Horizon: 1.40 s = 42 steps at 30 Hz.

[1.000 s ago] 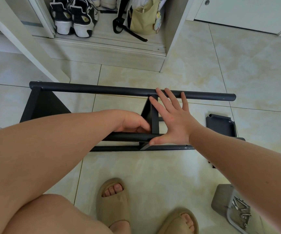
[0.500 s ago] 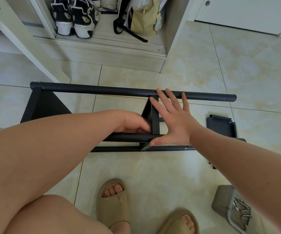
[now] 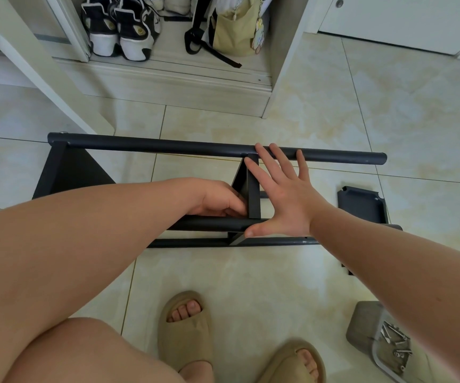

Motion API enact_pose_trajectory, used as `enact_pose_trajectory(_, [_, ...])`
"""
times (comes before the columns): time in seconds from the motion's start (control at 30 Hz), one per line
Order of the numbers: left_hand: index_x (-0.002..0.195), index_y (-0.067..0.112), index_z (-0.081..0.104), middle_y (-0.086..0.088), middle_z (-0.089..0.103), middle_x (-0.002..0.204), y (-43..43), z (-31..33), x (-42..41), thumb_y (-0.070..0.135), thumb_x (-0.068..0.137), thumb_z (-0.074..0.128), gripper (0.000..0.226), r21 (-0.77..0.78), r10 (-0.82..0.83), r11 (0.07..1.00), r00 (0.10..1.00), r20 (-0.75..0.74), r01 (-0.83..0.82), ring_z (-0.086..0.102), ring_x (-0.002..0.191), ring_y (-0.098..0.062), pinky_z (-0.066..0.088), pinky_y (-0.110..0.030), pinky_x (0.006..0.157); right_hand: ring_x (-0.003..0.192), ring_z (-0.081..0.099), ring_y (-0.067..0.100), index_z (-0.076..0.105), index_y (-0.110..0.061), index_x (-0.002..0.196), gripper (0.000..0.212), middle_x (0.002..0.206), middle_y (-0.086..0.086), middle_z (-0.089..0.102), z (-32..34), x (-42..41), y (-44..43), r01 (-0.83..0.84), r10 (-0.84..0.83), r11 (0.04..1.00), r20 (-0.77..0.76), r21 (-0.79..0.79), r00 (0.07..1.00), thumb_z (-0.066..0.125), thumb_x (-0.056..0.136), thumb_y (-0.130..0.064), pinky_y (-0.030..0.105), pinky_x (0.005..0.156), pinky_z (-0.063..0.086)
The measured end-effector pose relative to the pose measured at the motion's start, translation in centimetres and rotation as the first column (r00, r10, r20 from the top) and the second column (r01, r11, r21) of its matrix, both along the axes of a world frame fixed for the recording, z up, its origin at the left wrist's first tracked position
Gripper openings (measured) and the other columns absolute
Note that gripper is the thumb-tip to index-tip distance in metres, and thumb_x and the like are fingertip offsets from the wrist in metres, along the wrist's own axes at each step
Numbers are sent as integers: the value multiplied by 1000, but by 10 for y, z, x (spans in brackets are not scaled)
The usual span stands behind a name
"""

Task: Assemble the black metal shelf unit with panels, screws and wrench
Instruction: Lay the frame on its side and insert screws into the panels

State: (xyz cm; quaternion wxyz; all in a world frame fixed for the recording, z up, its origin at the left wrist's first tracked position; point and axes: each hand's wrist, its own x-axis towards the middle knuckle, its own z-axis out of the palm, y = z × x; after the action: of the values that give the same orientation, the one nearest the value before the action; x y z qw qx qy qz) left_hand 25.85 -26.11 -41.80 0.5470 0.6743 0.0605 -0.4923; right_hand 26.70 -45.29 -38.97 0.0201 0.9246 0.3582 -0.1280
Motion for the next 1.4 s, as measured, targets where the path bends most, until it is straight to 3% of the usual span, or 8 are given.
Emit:
enact_pose_trajectory(0.33, [98, 8, 66, -10, 70, 95, 1, 2, 0, -2, 94, 53, 17, -77, 20, 997, 996, -82, -26, 65, 94, -23, 47, -38, 103, 153, -24, 27, -13, -28, 160, 137, 167, 1, -24, 0, 0, 0, -1, 1, 1000, 1, 0, 1000, 31, 55, -104, 63, 118, -17])
enact_pose_trajectory(0.43, [109, 9, 69, -10, 74, 100, 0, 3, -2, 14, 97, 54, 20, -8, -53, 999, 994, -96, 53, 66, 91, -21, 50, -34, 94, 153, -24, 27, -14, -29, 160, 137, 167, 1, -25, 1, 0, 0, 0, 0, 1000, 0, -2, 1000, 31, 55, -104, 63, 118, -17])
enact_pose_trajectory(0.5, [100, 9, 70, -7, 73, 89, -2, 4, -2, 15, 95, 59, 13, 48, -38, 998, 996, -75, 42, 65, 85, -21, 51, -31, 85, 153, -24, 27, -13, -28, 160, 137, 167, 1, -25, 1, 0, 0, 1, -1, 1000, 1, -2, 1000, 31, 55, -104, 63, 118, -16])
enact_pose_trajectory(0.67, [86, 9, 66, -2, 70, 69, -4, 7, 1, 4, 94, 59, 11, 15, 7, 1000, 996, -88, -6, 65, 74, -16, 51, -30, 87, 153, -25, 27, -13, -28, 160, 137, 167, 1, -25, 1, 0, 0, 0, 0, 1000, 0, -6, 1000, 31, 55, -104, 63, 118, -16])
enact_pose_trajectory(0.83, [91, 7, 69, -8, 72, 81, -4, 9, 3, 0, 92, 59, 12, -5, 34, 999, 993, -114, -35, 67, 85, -20, 48, -37, 101, 153, -24, 27, -12, -28, 160, 137, 167, 1, -24, 0, 0, 1, 1, -1, 1000, 2, -4, 1000, 31, 54, -104, 63, 118, -16])
enact_pose_trajectory(1.03, [105, 0, 66, -13, 69, 91, -3, 8, 2, -6, 91, 57, 19, -1, 47, 999, 997, -62, -47, 67, 83, -19, 53, -31, 88, 153, -24, 27, -12, -28, 160, 137, 167, 1, -24, 0, 0, 0, 1, -1, 1000, 3, -3, 1000, 31, 54, -104, 63, 118, -16])
enact_pose_trajectory(1.17, [124, -9, 58, -19, 64, 108, -3, 3, 1, -8, 90, 55, 34, -1, 53, 999, 998, -22, -53, 65, 94, -24, 52, -33, 93, 153, -23, 27, -12, -29, 160, 137, 167, 1, -24, 0, 0, 0, 2, -2, 1000, 6, 0, 1000, 31, 55, -104, 63, 118, -16])
enact_pose_trajectory(1.4, [110, 3, 67, -16, 69, 103, -3, 4, -1, 3, 94, 56, 19, -14, 31, 999, 995, -98, -33, 66, 95, -24, 51, -35, 96, 153, -24, 27, -13, -29, 160, 136, 166, 1, -26, 1, 0, 0, 3, -3, 1000, 6, -5, 1000, 29, 55, -104, 63, 118, -16])
